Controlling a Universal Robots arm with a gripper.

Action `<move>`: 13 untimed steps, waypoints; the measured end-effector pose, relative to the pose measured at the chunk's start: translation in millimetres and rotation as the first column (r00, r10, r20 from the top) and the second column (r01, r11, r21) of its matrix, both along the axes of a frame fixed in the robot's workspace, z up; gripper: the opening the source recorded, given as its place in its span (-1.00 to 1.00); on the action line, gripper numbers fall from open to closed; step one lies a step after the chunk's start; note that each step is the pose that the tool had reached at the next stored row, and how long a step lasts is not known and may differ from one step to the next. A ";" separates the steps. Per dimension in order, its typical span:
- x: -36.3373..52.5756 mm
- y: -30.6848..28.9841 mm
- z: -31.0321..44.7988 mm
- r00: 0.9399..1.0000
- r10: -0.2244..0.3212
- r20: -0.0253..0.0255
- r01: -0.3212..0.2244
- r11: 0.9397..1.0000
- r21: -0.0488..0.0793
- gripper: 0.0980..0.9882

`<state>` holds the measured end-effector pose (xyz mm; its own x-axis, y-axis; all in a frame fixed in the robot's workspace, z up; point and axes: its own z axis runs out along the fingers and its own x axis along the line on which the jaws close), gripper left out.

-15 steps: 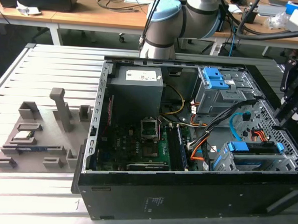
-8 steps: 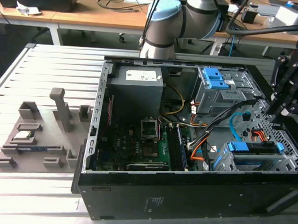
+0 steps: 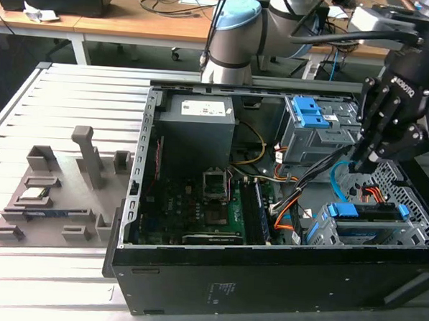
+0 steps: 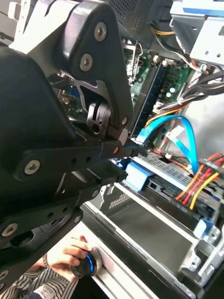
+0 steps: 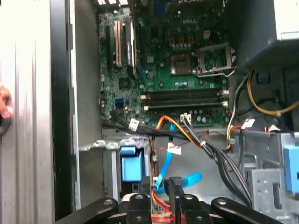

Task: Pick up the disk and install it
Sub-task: 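Insert the second disk wire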

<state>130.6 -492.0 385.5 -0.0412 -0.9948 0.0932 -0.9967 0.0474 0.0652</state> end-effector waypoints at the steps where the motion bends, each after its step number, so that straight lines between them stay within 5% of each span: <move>1: -1.9 0.6 -1.9 1.000 0.001 0.000 -0.001 1.000 0.000 -0.54; 9: -2.1 7.2 1.2 1.000 0.012 0.001 -0.012 1.000 0.000 -0.54; 13: -2.2 7.6 -6.6 1.000 0.032 0.001 -0.032 1.000 0.000 -0.54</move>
